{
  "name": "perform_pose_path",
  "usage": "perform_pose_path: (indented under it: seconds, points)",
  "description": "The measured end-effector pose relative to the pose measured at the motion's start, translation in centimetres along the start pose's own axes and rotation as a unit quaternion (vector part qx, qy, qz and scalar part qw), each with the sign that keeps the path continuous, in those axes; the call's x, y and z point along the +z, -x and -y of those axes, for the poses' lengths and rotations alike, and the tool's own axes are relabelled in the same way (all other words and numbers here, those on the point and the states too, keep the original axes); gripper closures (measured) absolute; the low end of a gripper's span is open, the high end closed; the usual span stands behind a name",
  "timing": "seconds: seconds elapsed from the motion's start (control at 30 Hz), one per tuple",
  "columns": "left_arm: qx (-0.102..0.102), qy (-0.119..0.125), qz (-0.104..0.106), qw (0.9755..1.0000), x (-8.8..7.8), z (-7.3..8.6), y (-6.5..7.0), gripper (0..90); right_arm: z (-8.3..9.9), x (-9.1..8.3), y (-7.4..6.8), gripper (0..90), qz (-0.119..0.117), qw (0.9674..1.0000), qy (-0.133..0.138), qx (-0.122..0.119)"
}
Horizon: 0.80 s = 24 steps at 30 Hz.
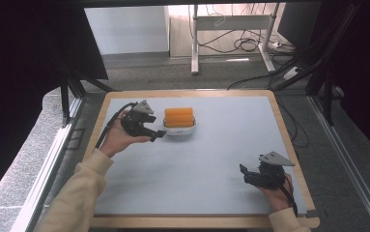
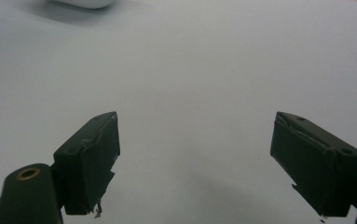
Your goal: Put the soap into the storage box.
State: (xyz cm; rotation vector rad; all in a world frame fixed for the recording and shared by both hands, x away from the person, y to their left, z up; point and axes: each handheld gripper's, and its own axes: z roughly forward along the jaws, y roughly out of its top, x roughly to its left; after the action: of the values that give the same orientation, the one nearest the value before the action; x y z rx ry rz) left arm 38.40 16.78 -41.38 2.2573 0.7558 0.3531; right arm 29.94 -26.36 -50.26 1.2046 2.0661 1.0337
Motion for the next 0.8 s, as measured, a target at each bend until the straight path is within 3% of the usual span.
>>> perform_pose_path:
  seconds: [0.13,0.23,0.47,0.67,0.73,0.8]
  points:
    - [-0.021,0.008,-0.013,0.9997,-1.0,2.0,1.1,28.1,0.0,0.0,0.0,16.0,0.002,1.0000,0.000,0.001]
    - [-0.032,0.018,-0.009,0.9993,-1.9,3.4,2.0,27.7,0.0,0.0,0.0,16.0,0.002,1.0000,-0.001,0.000]
    - [-0.045,0.024,-0.020,0.9985,-3.2,7.1,3.8,26.3,0.0,0.1,0.0,16.0,0.005,1.0000,-0.002,0.000]
    - [-0.068,0.019,-0.029,0.9971,-3.4,9.6,4.7,25.4,0.0,0.2,0.0,16.0,0.008,0.9999,-0.006,-0.002]
    - [-0.060,0.006,-0.041,0.9973,-3.2,9.9,4.7,24.8,0.0,0.2,0.1,15.9,0.007,1.0000,-0.006,-0.003]
    - [-0.070,0.008,-0.042,0.9967,-3.2,10.2,4.4,25.0,0.0,0.3,0.1,15.9,0.006,1.0000,-0.005,-0.006]
